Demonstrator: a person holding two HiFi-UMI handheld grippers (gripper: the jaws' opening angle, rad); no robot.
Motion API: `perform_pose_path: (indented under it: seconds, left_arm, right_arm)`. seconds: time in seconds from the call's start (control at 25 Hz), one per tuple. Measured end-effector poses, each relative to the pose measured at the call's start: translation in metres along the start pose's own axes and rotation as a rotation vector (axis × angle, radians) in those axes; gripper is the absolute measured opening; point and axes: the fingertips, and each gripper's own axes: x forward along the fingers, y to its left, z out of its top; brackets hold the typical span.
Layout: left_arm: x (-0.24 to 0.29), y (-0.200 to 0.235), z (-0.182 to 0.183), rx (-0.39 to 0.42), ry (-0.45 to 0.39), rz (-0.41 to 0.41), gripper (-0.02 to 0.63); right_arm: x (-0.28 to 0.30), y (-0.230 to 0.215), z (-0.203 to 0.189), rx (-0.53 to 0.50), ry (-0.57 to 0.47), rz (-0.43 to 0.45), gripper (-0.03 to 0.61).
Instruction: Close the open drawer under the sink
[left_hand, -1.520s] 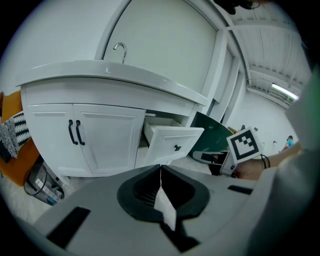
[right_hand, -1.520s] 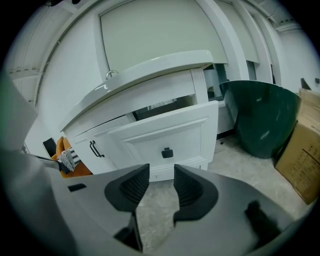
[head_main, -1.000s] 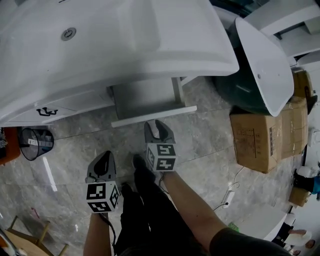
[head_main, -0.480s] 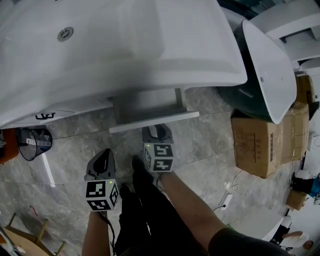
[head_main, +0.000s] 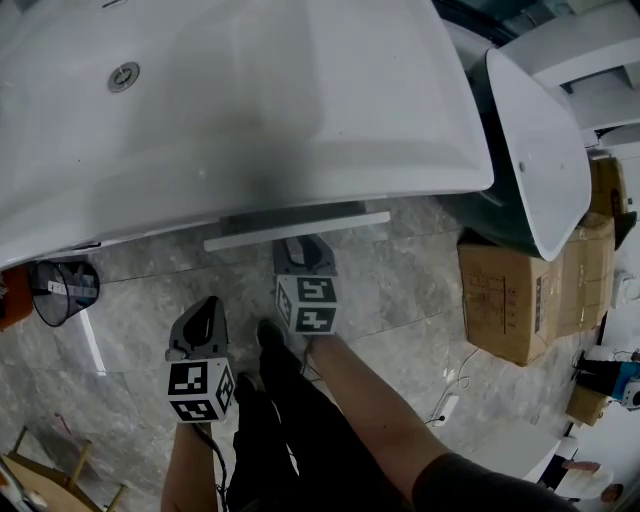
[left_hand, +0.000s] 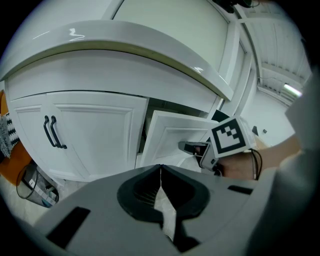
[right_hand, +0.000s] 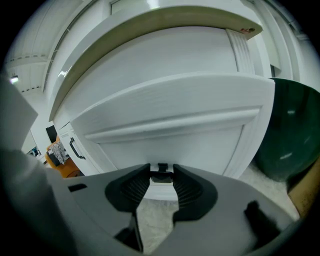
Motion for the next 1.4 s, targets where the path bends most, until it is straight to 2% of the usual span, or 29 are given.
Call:
perform_pose_path:
  seconds: [0.8,1.04,1.4]
  left_arm:
    - [0.005,0.007,0.016,0.009,0.003,-0.022,0.015]
    - [0.000,0.015,0.020,0.009,-0.003,-0.020,0.015]
    - [-0.018,0.018,0.022,0.015,-0.018,-0.031,0.015]
  right_arm:
    - [0.047,-0.007,0.043,-0.059,-0.027,-0.057,0.147]
    - [0.048,-0.007,0.043,-0.082,-0.006,-0.038,0.147]
    - [0.037,-0.007,0.046,-0.034,0.013,0.008,0.149]
